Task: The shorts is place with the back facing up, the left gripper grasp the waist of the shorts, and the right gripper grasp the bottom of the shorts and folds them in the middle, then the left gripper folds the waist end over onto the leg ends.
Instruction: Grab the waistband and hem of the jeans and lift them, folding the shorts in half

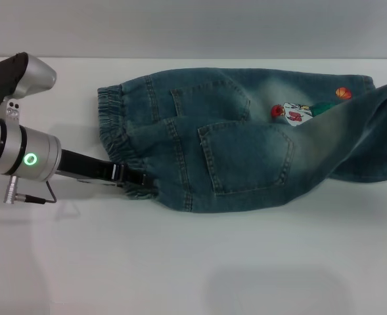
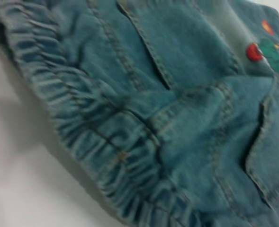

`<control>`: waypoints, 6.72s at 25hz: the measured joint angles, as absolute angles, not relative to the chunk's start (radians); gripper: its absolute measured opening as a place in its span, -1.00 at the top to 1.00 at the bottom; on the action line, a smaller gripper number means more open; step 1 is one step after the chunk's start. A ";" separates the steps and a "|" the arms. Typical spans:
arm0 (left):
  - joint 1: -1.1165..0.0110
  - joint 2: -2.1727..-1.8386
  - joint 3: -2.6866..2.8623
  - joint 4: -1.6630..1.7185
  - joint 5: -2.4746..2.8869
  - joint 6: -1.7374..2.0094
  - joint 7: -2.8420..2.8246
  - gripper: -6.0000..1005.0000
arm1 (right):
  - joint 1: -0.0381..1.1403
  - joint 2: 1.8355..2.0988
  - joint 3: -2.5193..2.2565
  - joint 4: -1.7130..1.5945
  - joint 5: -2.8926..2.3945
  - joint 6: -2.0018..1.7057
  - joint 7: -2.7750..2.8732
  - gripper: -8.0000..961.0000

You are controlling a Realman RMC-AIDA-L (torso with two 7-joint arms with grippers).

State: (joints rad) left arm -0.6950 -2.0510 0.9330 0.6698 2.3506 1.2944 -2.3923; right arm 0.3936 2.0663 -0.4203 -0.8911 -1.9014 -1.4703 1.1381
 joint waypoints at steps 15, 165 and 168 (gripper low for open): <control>-0.680 -2.033 0.934 0.670 2.353 1.253 -2.400 0.72 | 0.387 2.067 -0.419 -0.892 -1.896 -1.473 1.138 0.98; -0.749 -1.981 0.927 0.733 2.239 1.057 -2.339 -0.69 | 0.606 2.063 -0.680 -0.537 -1.782 -0.572 1.143 -0.26; -0.754 -1.978 0.933 0.736 2.254 1.112 -2.336 -0.69 | 0.606 2.063 -0.679 -0.539 -1.778 -0.572 1.144 -0.26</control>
